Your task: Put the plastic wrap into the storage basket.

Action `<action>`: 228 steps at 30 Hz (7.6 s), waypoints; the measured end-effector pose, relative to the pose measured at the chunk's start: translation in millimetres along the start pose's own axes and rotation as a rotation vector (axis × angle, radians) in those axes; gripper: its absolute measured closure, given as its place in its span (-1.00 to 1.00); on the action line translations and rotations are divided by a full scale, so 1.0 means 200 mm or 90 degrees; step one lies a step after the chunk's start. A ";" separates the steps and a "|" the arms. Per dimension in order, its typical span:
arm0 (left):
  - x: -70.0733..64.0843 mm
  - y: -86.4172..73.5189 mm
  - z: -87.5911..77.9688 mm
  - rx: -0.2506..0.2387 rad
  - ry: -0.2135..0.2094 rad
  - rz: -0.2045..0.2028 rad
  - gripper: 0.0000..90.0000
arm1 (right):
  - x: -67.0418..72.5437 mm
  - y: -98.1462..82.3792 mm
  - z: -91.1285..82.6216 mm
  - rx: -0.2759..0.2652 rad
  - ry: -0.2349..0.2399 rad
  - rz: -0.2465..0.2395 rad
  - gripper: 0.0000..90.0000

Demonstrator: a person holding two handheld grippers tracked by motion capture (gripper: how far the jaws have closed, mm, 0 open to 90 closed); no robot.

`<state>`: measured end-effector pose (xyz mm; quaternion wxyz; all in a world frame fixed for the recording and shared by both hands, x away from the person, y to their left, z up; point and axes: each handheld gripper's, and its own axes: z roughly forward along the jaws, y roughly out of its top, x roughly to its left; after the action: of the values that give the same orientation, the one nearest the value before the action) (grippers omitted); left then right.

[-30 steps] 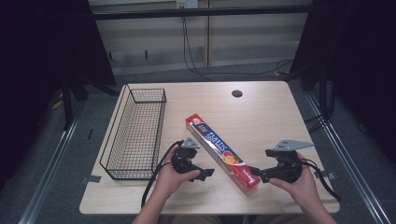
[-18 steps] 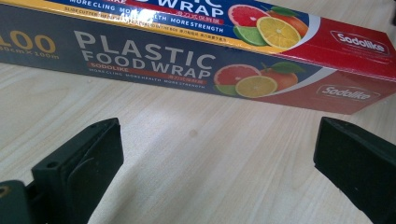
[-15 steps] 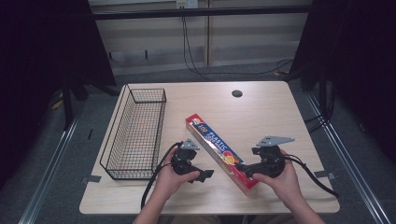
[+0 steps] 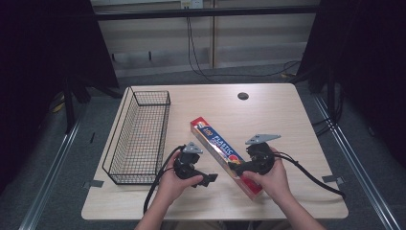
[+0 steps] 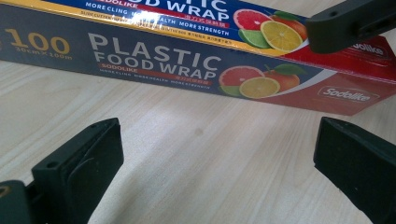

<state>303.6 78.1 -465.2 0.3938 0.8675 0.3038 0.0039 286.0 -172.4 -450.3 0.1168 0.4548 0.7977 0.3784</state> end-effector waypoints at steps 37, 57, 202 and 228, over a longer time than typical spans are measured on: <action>0.01 0.00 0.00 0.002 0.007 0.001 -0.96 | -0.03 0.08 0.20 0.093 -0.024 0.024 -0.69; 0.01 0.00 0.00 0.005 0.015 0.004 -0.96 | 0.03 0.08 0.24 0.147 -0.023 -0.019 -0.43; -0.26 0.67 0.06 0.302 -0.170 0.378 -0.07 | -0.10 0.21 -0.26 0.136 0.250 -0.396 -0.04; -0.13 0.65 -0.12 0.298 -0.105 0.271 -0.02 | -0.26 0.23 -0.33 0.016 0.250 -0.262 -0.72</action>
<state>344.4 13.7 -353.4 0.1970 0.9760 0.0751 -0.0543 309.4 -233.1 -379.6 0.0291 0.2028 0.8853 0.4175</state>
